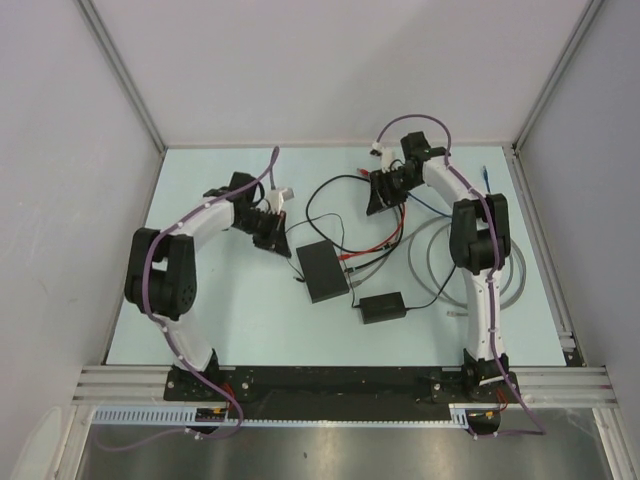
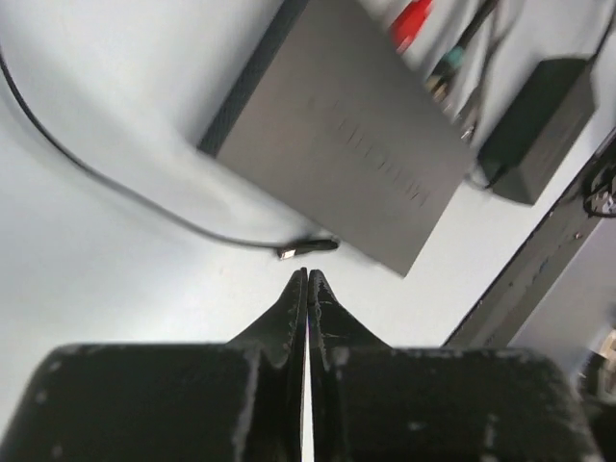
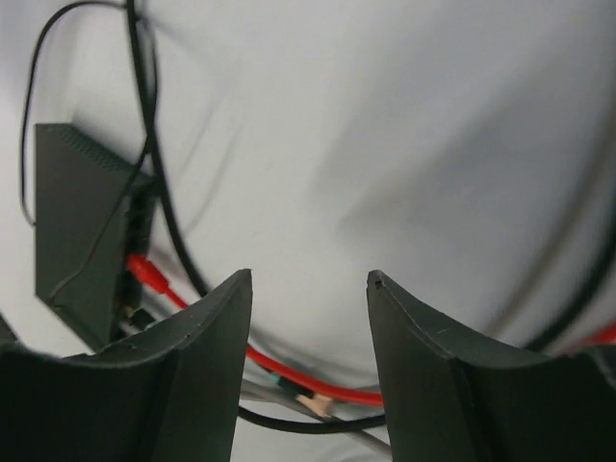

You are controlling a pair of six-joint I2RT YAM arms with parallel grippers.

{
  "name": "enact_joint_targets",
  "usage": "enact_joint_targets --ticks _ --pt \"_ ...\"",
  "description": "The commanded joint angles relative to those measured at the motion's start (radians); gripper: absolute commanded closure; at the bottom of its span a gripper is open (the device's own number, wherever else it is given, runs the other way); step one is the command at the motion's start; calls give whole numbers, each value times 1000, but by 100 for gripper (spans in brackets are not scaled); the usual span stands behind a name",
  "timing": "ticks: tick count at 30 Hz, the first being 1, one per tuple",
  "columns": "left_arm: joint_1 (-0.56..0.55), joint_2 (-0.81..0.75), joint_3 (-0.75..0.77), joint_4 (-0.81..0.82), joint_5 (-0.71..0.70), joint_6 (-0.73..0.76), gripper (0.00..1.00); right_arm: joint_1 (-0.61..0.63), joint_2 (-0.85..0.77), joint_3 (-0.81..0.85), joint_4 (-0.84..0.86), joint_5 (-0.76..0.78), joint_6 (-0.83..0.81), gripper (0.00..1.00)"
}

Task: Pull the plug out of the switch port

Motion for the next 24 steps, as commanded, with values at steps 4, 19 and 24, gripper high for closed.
enact_joint_targets --ticks 4,19,24 --pt "-15 69 -33 29 -42 -42 100 63 -81 -83 -44 -144 -44 50" --pt "-55 419 421 -58 -80 21 100 104 -46 -87 -101 -258 -72 52" --pt "-63 506 567 -72 -62 25 100 105 -46 -94 -99 -285 -72 52"
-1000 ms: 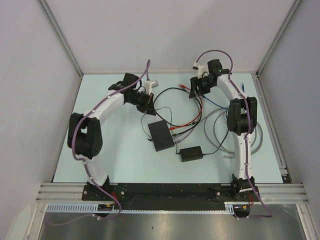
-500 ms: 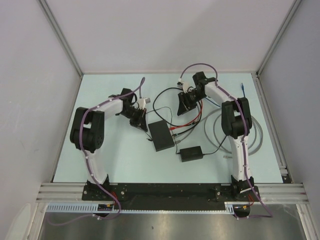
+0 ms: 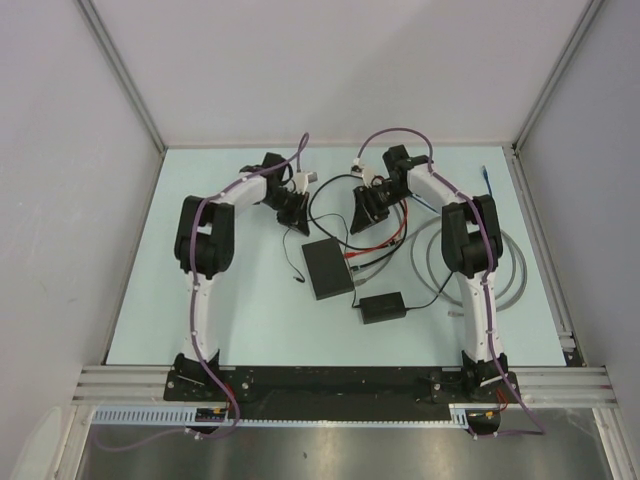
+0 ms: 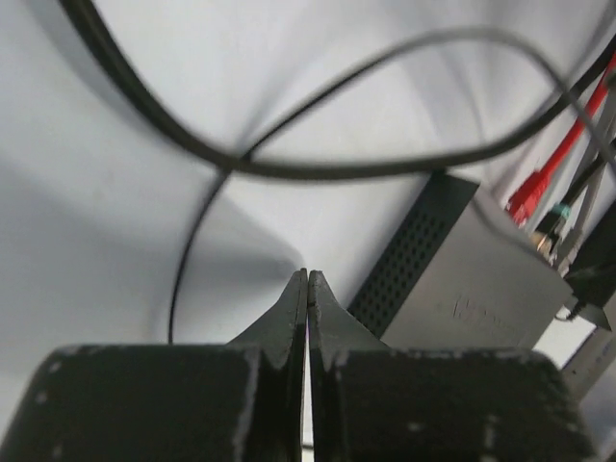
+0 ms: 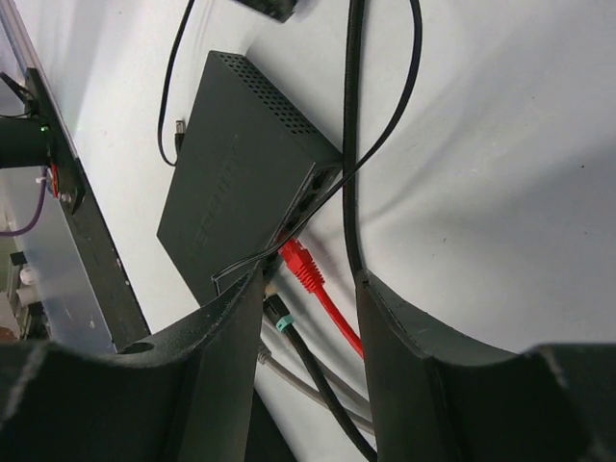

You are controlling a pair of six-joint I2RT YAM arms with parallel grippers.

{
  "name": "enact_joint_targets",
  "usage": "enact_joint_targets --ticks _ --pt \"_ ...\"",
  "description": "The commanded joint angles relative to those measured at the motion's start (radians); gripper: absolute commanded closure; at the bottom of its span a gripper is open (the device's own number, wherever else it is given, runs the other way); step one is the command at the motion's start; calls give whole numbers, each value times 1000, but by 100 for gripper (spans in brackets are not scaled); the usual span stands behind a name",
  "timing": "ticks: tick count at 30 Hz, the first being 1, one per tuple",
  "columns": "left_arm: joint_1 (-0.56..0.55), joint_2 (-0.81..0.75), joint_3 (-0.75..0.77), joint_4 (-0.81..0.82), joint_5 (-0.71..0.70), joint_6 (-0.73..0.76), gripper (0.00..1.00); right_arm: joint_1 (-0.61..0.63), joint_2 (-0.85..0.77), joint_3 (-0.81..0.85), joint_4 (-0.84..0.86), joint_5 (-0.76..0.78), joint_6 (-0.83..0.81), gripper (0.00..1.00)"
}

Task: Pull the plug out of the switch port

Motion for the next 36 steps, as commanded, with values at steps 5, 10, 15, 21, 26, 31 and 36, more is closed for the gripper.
enact_joint_targets --ticks 5,10,15,21,26,31,36 --pt "1 -56 131 17 -18 13 100 1 -2 39 -106 -124 -123 55" --pt "10 -236 -40 12 19 -30 95 13 93 168 -388 -186 -353 56" --pt "7 -291 -232 7 27 -42 97 35 142 197 -444 -201 -413 51" --pt "-7 -262 -304 55 22 -43 99 58 151 160 -427 -184 -444 46" --pt "-40 -189 -251 32 4 -16 99 62 150 123 -357 -164 -415 45" --pt "-57 -142 -222 21 -2 -1 100 61 154 102 -283 -166 -356 47" --pt "-63 -112 -191 19 -12 5 100 36 150 103 -229 -203 -313 48"
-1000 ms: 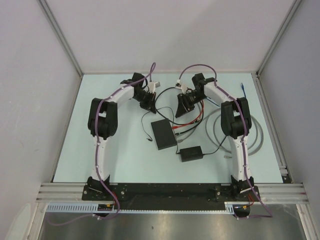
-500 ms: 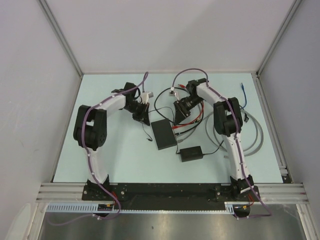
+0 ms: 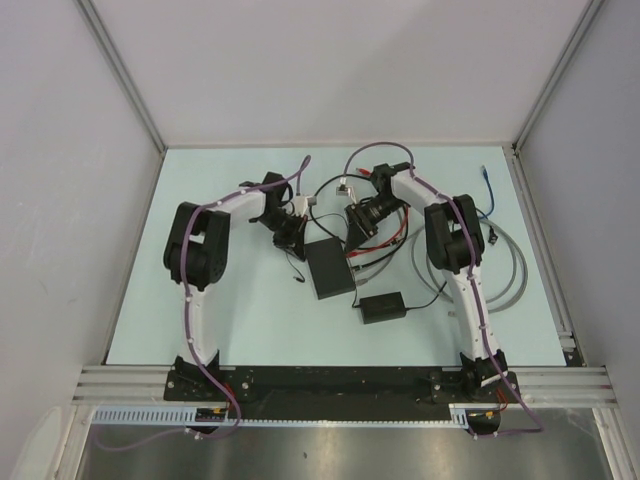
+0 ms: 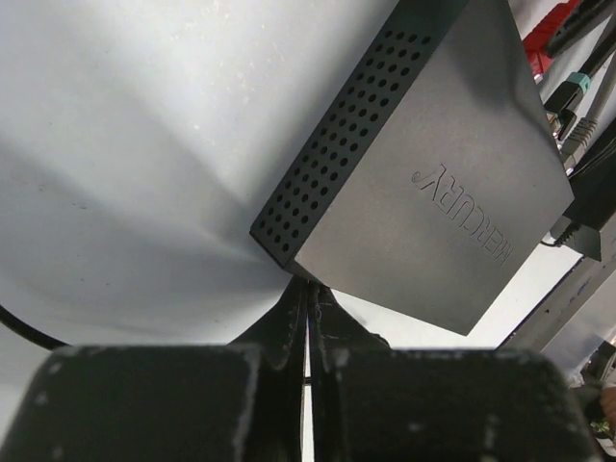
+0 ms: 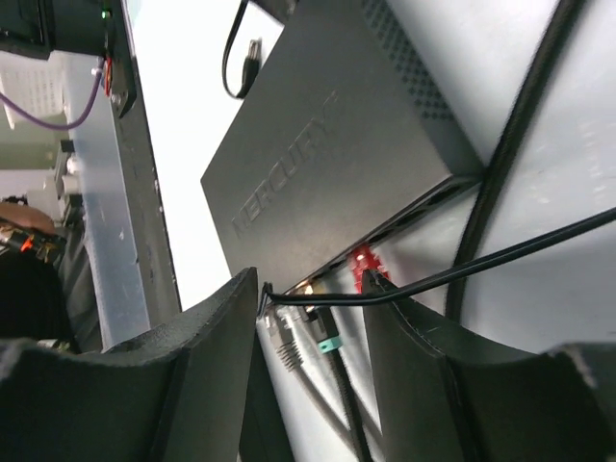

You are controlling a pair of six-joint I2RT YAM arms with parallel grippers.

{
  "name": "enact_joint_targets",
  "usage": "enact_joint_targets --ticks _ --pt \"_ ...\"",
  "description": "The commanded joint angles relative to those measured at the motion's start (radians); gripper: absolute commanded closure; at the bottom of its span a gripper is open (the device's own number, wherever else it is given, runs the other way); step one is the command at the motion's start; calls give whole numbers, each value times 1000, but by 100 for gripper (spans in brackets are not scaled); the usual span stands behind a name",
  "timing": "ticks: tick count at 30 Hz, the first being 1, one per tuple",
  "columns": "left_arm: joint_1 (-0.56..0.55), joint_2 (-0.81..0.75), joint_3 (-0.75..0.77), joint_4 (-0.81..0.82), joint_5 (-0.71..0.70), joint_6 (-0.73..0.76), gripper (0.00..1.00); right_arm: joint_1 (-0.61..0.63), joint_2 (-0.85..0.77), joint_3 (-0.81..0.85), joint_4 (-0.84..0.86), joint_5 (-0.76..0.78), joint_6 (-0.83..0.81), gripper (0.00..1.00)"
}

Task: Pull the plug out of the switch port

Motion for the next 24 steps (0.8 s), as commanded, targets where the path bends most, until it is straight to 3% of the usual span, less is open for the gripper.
enact_joint_targets --ticks 1,7,13,15,19,24 --pt "-22 40 70 24 -5 20 100 -26 -5 -4 98 -35 64 48" --pt "-25 97 188 5 -36 42 100 -47 4 2 145 -12 80 51" --pt "-19 57 194 -19 -39 60 100 -49 30 23 141 10 71 57" --pt "-17 25 175 -18 -33 62 100 -64 32 43 99 -29 37 55" --pt "-16 -13 151 -15 -20 60 100 -95 -2 55 43 -101 -11 39" --pt "-16 -27 130 -13 -11 57 100 -127 -20 52 -17 -130 -51 39"
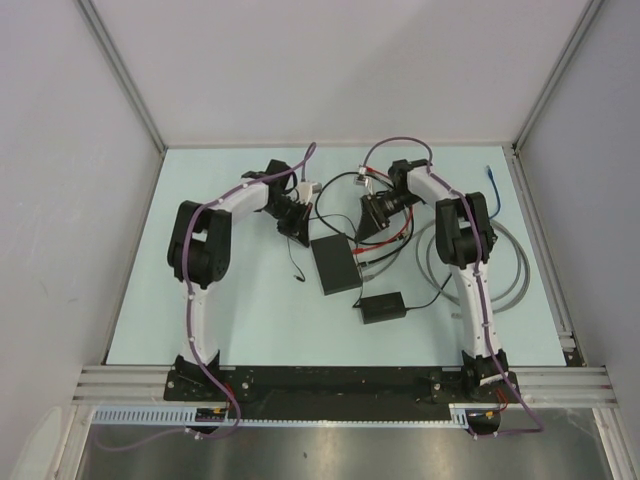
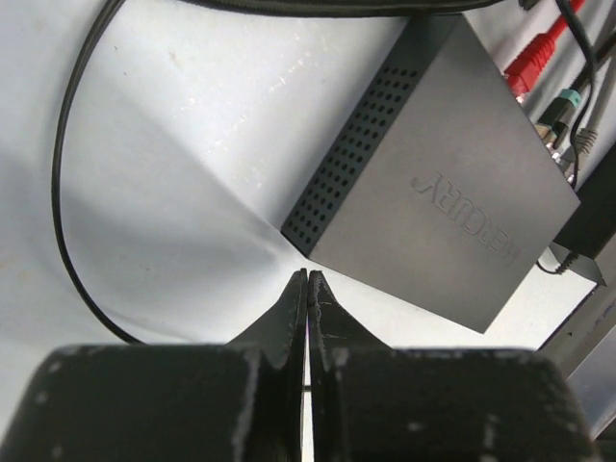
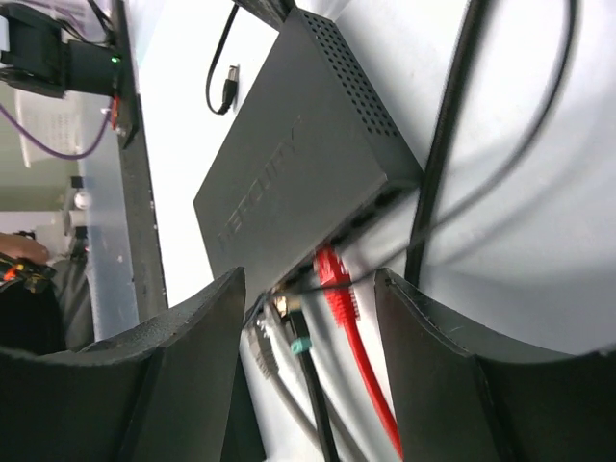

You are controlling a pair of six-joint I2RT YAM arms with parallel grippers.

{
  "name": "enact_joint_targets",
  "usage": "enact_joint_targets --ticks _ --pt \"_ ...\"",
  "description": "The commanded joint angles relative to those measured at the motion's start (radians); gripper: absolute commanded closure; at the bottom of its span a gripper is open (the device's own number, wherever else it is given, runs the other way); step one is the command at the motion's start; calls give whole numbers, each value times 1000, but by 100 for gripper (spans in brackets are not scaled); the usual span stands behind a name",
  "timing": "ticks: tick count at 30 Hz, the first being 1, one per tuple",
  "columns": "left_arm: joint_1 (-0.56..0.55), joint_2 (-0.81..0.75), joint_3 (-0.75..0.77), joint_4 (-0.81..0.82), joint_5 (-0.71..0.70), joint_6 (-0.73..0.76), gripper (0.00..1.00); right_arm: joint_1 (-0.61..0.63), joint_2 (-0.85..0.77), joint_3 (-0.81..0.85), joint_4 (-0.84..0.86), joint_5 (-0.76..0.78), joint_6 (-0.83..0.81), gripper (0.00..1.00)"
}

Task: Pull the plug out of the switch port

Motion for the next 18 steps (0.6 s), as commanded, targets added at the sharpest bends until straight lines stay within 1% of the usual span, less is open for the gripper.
enact_joint_targets --ticks 1,3,6,7,9,10,12,13,15,18 --pt "-4 -74 -13 5 22 17 100 -37 -40 32 -72 -63 -52 41" --pt "-6 -74 -15 3 27 17 100 -46 -27 34 -85 -65 -54 42" --pt "-6 -72 -12 5 30 14 100 -42 -1 39 -82 -42 -45 49" --pt "-6 -75 -13 3 31 14 100 -39 3 39 -75 -33 -37 53" --pt "-6 -75 -17 3 31 13 100 -26 5 25 -12 16 27 58" --pt "-6 -75 -18 5 33 13 100 -23 5 19 5 26 35 62" --pt "-7 -77 -20 6 31 13 100 -10 -3 -3 82 75 98 68" --pt "-7 -77 -23 6 33 13 100 -6 -6 -4 99 93 101 72" --pt "-9 -78 -27 8 31 13 100 4 -1 -3 129 116 110 76" --pt "-10 -81 -33 11 27 13 100 14 17 14 139 142 121 77"
